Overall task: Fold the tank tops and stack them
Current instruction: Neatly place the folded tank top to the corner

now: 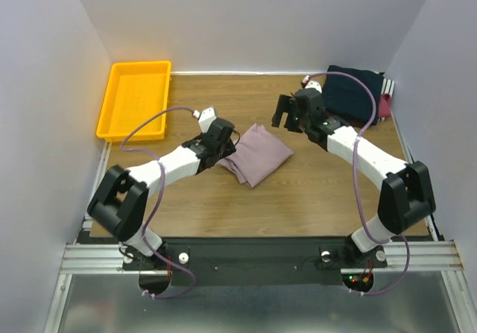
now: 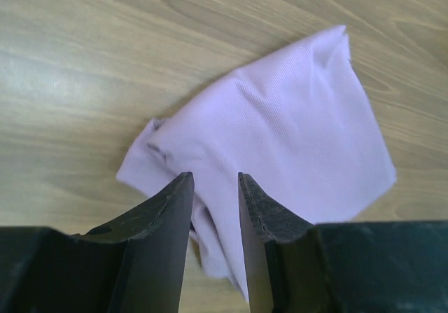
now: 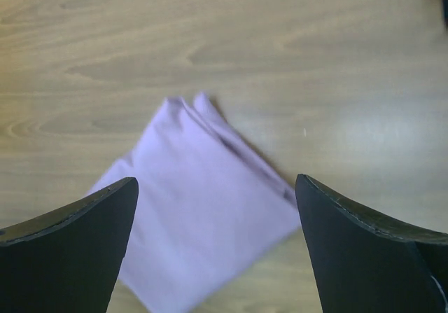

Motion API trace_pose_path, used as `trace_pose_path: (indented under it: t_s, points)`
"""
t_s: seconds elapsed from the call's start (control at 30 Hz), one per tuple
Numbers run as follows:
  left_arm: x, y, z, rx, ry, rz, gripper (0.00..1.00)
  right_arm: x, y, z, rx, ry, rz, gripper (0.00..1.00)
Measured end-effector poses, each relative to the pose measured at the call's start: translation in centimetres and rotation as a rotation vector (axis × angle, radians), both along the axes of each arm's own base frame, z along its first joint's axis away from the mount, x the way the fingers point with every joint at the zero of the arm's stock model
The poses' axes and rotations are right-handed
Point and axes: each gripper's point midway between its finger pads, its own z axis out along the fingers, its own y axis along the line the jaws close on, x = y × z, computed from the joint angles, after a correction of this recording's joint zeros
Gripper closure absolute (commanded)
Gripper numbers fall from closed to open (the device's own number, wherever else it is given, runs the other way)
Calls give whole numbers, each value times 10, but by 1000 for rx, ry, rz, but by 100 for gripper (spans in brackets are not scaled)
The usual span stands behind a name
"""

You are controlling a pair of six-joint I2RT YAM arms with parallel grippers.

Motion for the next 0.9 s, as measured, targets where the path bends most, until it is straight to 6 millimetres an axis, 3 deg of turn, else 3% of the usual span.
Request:
trace_pose_path:
  t_s: [0.07,0.2,0.3,0.37,0.47,0.7,0.77,0.9]
  points:
    - [13,-3,-6,54,7,3,59,-20,-8,-12,26,32,-18,0]
    - [26,-1,-20,131,22,8,67,-68,-19,-78,47,204,-36,0]
    - [29,6,-42,192,60,16,75,-97,-23,-120,56,326,-42,0]
    - [28,12,-56,222,88,20,82,-108,-20,-137,84,375,-43,0]
    - [26,17,-69,244,114,22,100,-102,-9,-136,151,362,-42,0]
    - [23,18,-81,229,105,28,100,-91,12,-133,300,324,-42,2]
    - [24,17,-82,212,91,35,100,-88,14,-132,326,307,-50,10]
    - [23,15,-82,187,71,40,100,-77,18,-134,357,276,-67,16]
